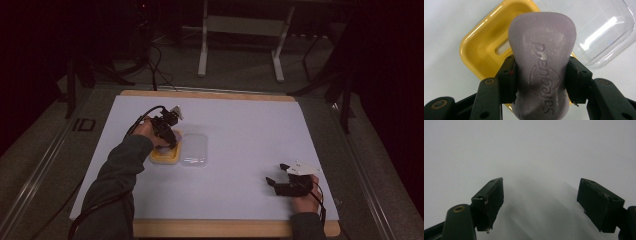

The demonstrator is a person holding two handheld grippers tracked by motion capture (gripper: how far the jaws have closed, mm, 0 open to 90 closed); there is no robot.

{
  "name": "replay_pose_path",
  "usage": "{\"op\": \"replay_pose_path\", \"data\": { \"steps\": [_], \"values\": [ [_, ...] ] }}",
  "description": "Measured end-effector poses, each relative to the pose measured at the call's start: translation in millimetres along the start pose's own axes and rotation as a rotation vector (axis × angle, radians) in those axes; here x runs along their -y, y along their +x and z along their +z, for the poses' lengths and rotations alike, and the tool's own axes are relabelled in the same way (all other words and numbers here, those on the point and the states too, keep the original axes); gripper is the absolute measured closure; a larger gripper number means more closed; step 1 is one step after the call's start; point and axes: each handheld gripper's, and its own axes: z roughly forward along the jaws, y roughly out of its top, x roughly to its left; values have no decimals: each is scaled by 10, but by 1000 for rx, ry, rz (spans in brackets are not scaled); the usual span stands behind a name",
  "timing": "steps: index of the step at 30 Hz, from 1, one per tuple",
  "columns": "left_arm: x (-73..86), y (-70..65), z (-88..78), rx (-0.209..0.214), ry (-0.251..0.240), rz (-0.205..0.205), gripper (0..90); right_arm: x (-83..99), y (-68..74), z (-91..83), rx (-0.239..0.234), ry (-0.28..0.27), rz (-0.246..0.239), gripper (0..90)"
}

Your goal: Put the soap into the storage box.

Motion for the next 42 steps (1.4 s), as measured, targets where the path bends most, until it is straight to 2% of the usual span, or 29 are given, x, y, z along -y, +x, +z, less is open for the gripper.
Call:
{"op": "replay_pose_path", "data": {
  "steps": [10,21,36,42],
  "values": [
    [5,21,29,-3,-1,-29,499,0,-2,1,0,0,3,211],
    [17,54,39,-9,-12,-78,500,-1,-1,2,1,2,3,211],
    [38,104,92,0,-28,-140,499,-1,-2,3,-1,2,3,211],
    [54,135,121,6,-19,-162,499,0,-3,2,-2,1,3,211]
  ]
}}
